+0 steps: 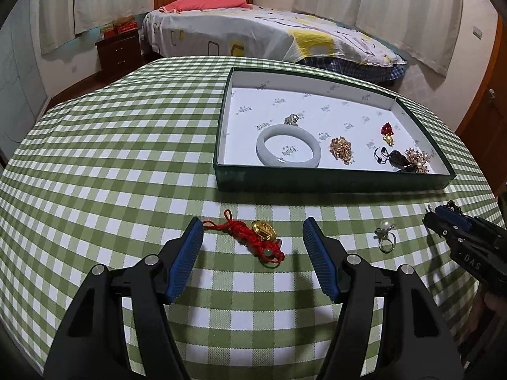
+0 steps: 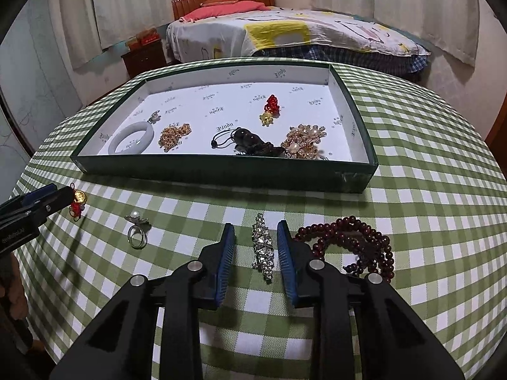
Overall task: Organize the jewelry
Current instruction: 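Grasp the red knotted tassel with the left tool while the right grasps the long rhinestone brooch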
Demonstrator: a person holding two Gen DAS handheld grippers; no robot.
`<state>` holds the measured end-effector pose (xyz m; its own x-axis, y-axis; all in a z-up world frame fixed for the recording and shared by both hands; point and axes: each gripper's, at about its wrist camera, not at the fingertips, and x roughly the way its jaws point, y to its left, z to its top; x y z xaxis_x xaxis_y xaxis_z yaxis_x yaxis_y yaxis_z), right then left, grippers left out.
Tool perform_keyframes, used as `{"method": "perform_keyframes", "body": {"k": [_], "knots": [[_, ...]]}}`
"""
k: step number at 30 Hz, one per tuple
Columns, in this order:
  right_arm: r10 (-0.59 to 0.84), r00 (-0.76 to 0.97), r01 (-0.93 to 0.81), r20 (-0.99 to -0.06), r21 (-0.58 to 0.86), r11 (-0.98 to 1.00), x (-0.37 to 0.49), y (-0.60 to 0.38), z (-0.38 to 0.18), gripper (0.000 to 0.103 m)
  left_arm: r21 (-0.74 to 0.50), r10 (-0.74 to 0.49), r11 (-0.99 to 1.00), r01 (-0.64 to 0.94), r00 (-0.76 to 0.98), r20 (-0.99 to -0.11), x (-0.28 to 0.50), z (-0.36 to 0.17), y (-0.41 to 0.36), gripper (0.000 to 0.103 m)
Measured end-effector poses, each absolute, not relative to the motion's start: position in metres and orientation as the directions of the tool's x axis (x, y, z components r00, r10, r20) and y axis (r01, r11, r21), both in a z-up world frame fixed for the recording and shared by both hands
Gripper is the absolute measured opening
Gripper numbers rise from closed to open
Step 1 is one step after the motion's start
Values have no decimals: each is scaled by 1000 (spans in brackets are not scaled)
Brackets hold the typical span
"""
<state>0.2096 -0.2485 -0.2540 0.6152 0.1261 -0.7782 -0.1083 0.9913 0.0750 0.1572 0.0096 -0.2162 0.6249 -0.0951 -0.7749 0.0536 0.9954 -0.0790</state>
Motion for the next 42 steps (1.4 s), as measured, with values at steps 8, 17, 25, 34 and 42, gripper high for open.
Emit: {"method": "perform_keyframes", "body": {"k": [8,17,25,34,42], "knots": [[122,617,-114,-778,65,991,206,-247,-254,13,-75,-95,995,59,617,-781,158,-219,8,64],[144,619,-148,-772,66,987,199,-239,-248,13,-67,-87,996,56,595,-799,162,-228,10,64],[151,618,-147,-771,75,986,199,-240,-248,13,-60,-86,996,64,581,-809,166,-234,12,61],[149,614,-141,-775,77,987,199,-242,-250,13,-27,-78,995,95,591,-803,167,-234,11,38],[149,614,-141,-775,78,987,199,-243,-250,13,-35,-108,991,132,600,-793,163,-234,12,13]]}}
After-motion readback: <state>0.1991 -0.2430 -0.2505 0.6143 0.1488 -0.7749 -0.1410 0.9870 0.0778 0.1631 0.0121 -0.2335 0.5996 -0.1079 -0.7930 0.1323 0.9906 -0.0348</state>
